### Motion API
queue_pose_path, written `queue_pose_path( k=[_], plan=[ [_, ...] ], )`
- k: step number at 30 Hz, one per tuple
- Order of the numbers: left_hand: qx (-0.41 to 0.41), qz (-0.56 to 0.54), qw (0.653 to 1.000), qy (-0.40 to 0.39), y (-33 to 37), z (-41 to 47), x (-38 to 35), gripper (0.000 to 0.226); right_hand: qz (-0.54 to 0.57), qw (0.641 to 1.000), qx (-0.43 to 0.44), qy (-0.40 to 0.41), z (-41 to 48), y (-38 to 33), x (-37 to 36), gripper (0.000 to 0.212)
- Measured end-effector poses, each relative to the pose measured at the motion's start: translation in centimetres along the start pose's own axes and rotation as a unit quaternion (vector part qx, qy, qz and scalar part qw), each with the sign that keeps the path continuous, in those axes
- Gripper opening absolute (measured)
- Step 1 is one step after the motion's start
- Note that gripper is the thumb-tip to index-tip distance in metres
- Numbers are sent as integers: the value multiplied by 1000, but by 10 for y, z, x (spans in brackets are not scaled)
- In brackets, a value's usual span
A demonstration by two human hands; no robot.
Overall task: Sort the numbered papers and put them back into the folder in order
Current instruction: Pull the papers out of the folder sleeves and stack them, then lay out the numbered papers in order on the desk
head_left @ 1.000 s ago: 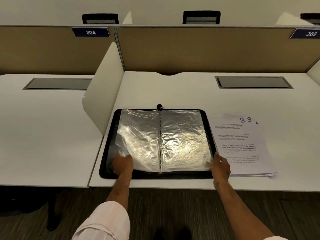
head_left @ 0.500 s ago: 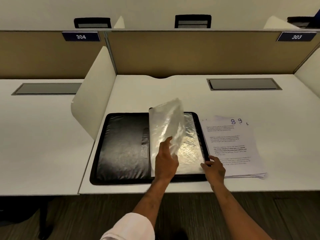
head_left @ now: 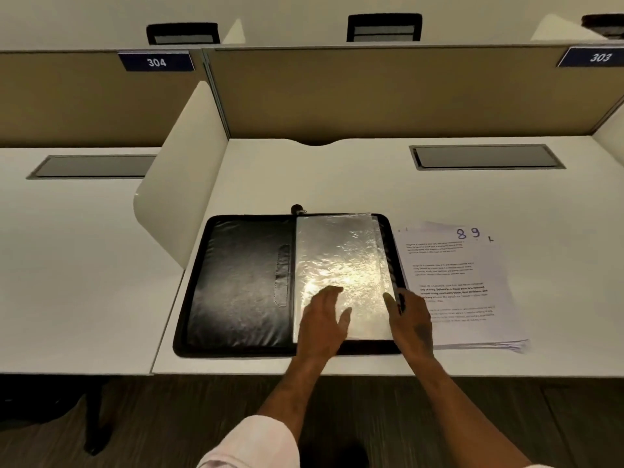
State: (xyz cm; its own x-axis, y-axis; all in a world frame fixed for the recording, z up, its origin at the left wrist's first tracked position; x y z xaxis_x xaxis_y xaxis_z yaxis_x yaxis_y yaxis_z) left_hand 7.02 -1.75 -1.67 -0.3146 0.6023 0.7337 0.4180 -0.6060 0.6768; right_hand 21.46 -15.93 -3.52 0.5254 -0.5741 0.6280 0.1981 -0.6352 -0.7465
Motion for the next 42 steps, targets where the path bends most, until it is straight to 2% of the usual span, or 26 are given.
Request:
queue_pose_path(
  k=[1, 4, 8, 17, 24, 27, 30, 32, 35, 39, 42],
  plan=[
    [37, 53, 998, 6, -17, 0, 10, 63, -32, 999, 7, -32, 2, 1, -9, 60],
    [182, 170, 965, -82, -78, -6, 30, 88, -106, 985, -5, -134, -1, 8, -37, 76],
    [279, 172, 932, -156, -132, -31, 43, 97, -170, 971, -8, -166, -9, 10, -48, 86],
    [268, 170, 932, -173, -143, -46, 53, 94, -222, 958, -34, -181, -12, 3, -53, 88],
    [279, 170, 927, -183, -151, -47, 54, 96, -204, 962, -29, -179, -19, 2, -57, 87],
    [295, 135, 935, -141, -144, -39, 56, 94, -160, 971, -33, -172, -16, 1, -46, 84],
    [237, 127, 961, -62, -111, -19, 56, 80, -109, 986, -43, -115, -4, 11, -10, 81],
    [193, 134, 970, -60, -82, -1, 45, 78, -102, 991, -55, -68, 6, 25, 25, 76],
    [159, 134, 976, -65, -44, 30, 18, 88, -113, 990, -83, -18, 22, 53, 82, 72],
    [138, 146, 976, -85, -16, 59, -30, 100, -144, 981, -132, -15, 45, 99, 139, 73],
    [165, 180, 965, -92, -5, 67, -64, 111, -156, 975, -151, -47, 63, 132, 162, 77]
  ],
)
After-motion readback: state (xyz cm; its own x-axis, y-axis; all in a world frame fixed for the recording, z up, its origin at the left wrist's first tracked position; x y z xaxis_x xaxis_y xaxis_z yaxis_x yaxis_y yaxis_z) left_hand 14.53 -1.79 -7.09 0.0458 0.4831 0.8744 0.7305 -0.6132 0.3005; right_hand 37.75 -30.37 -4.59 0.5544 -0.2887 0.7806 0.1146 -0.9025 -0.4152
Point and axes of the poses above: each hand's wrist, its own z-axis towards the middle knuckle, its own x-axis out of the back of the hand, y = z × x, the point moved 6 cm from there along z, towards the middle knuckle, and after that the axes turned 12 degrees about -y, right-handed, at the moved point
